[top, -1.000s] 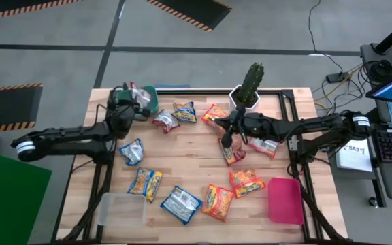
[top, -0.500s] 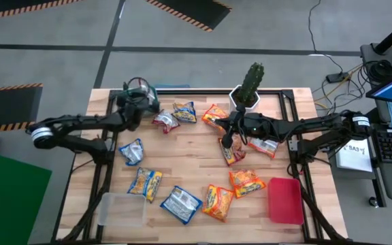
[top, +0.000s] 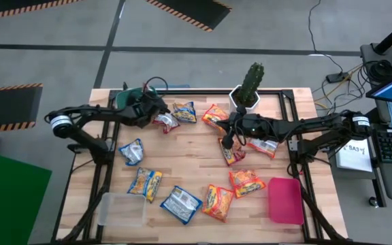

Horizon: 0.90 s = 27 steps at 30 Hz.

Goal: Sort Maruchan noodles
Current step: Put the middle red noodle pack into the green bin

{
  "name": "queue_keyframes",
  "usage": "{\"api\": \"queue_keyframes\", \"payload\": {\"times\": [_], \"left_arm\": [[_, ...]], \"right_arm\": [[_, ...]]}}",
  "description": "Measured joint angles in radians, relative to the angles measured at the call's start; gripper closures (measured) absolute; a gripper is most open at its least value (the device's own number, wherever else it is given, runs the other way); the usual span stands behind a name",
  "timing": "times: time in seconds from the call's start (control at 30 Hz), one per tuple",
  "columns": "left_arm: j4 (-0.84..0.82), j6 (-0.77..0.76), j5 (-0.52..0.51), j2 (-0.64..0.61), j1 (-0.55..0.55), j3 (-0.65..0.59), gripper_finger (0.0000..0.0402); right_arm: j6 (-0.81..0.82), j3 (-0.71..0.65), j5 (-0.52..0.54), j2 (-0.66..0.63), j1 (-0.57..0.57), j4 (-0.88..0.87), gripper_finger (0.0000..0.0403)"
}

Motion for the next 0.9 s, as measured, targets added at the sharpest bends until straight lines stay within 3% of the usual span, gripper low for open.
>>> {"api": "queue_keyframes", "payload": {"times": [0.43,0.9], "left_arm": [[-0.001,0.001,0.101,0.048,0.0,0.052,0.036],[-0.011,0.009,0.168,0.031,-0.002,0.051,0.0235]], "right_arm": [[0.038,0.0,-0.001,0.0,0.0,-0.001,0.0394],[0.046,0.0,-0.005,0.0,0.0,-0.003,0.0394]]}}
